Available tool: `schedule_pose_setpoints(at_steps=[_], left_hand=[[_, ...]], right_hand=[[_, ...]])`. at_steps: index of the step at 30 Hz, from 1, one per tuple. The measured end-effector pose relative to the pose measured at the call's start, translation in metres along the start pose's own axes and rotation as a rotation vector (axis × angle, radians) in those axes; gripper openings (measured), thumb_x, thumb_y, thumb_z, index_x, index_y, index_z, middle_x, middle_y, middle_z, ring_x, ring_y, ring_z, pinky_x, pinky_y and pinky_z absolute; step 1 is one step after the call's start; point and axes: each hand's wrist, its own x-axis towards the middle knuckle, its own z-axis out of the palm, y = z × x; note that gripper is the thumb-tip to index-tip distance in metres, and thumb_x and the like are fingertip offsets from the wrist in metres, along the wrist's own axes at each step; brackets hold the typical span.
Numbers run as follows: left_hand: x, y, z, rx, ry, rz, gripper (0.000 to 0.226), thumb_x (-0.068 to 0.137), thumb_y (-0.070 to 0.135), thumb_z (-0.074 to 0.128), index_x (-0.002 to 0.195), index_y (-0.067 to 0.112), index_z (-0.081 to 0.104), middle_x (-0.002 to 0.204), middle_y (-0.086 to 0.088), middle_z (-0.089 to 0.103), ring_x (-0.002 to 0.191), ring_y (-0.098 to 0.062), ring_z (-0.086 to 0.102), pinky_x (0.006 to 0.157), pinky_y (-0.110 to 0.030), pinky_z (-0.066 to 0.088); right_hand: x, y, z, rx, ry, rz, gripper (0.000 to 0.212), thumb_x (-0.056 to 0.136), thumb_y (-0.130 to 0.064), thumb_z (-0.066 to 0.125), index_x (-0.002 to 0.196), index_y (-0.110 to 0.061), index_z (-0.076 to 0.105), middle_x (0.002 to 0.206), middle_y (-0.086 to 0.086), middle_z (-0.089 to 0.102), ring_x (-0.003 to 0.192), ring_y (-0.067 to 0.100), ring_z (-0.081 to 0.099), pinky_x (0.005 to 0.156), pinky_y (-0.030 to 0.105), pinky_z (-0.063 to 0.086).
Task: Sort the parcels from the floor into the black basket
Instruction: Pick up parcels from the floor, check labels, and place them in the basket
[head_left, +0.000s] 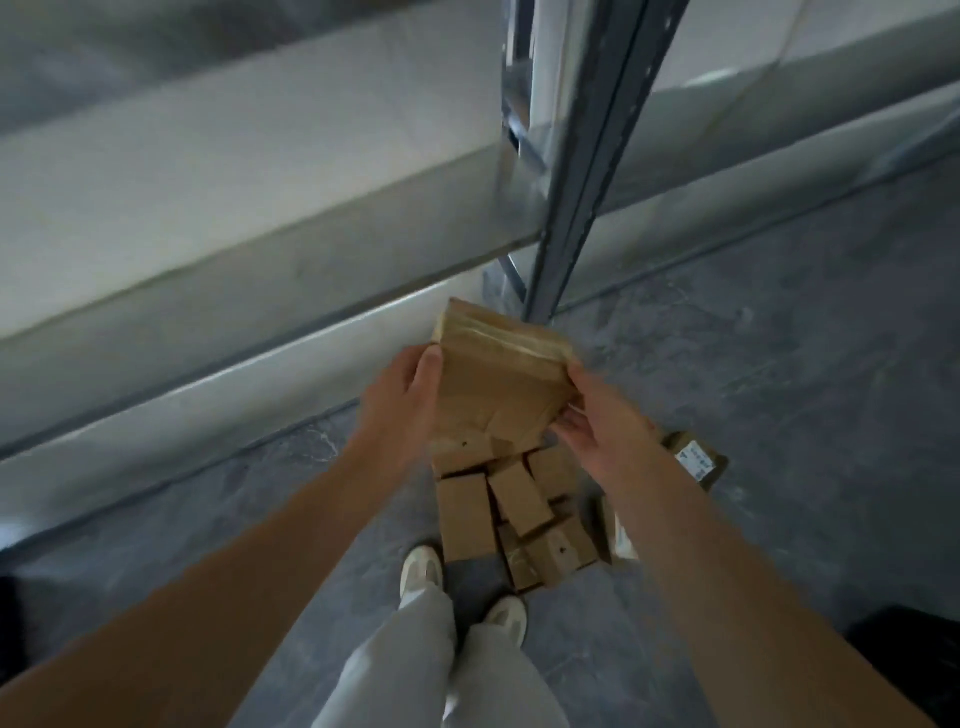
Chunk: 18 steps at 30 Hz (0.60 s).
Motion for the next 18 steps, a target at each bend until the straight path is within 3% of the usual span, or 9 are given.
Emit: schedule_pose_setpoints(at_steps=[2,5,7,10,12,18], left_hand=[[-0.009,0.064,-0.036,-0.052,0.056,0.099,0.034,0.103,0.041,0.038,0.109,0.021,0.065,0.101,0.003,0.066,0.095,-0.015,0.060,0.077,-0.028,0.044],[-0.031,0.152,-0.088,-0.165,0.147,0.233,0.033,0.098,0.048,0.043,0.105,0.025,0.066,0.100,0.005,0.069,0.096,-0.016,0.065,0.089,-0.039,0.053],[-0.051,0.205,-0.124,-0.205,0.200,0.321,0.032,0.097,0.051,0.047,0.105,0.027,0.066,0.099,0.008,0.069,0.096,-0.013,0.065,0.086,-0.032,0.053],[-0.086,0.275,-0.181,-0.229,0.269,0.451,0.036,0.094,0.052,0.054,0.110,0.021,0.065,0.103,0.010,0.067,0.092,-0.002,0.062,0.071,-0.009,0.047],[-0.112,0.309,-0.216,-0.276,0.330,0.537,0.037,0.092,0.047,0.060,0.114,0.017,0.064,0.107,0.009,0.066,0.090,0.007,0.059,0.064,0.000,0.042],[-0.184,0.348,-0.295,-0.442,0.383,0.814,0.038,0.092,0.032,0.065,0.128,0.020,0.058,0.122,0.013,0.065,0.111,-0.001,0.063,0.084,-0.007,0.050]], right_hand=[[-0.049,-0.057,0.020,-0.029,-0.090,-0.147,0.027,0.098,-0.025,0.058,0.119,-0.009,0.058,0.114,0.009,0.067,0.101,0.019,0.064,0.095,0.036,0.052],[-0.121,-0.132,0.047,-0.060,-0.195,-0.313,0.024,0.098,-0.025,0.059,0.115,-0.007,0.060,0.113,0.009,0.068,0.096,0.016,0.066,0.073,0.025,0.058],[-0.172,-0.174,0.068,-0.040,-0.257,-0.367,0.033,0.096,-0.022,0.062,0.123,-0.003,0.058,0.109,0.009,0.069,0.094,0.017,0.067,0.069,0.024,0.060],[-0.251,-0.227,0.099,-0.062,-0.362,-0.481,0.033,0.094,-0.019,0.065,0.123,-0.003,0.061,0.106,0.008,0.071,0.097,0.017,0.068,0.090,0.032,0.057],[-0.301,-0.253,0.114,-0.108,-0.437,-0.570,0.028,0.093,-0.019,0.066,0.118,-0.006,0.064,0.111,0.008,0.072,0.103,0.018,0.068,0.092,0.031,0.055],[-0.406,-0.287,0.152,-0.141,-0.648,-0.769,0.028,0.096,-0.017,0.060,0.121,-0.005,0.065,0.114,0.009,0.072,0.106,0.020,0.067,0.099,0.033,0.052]])
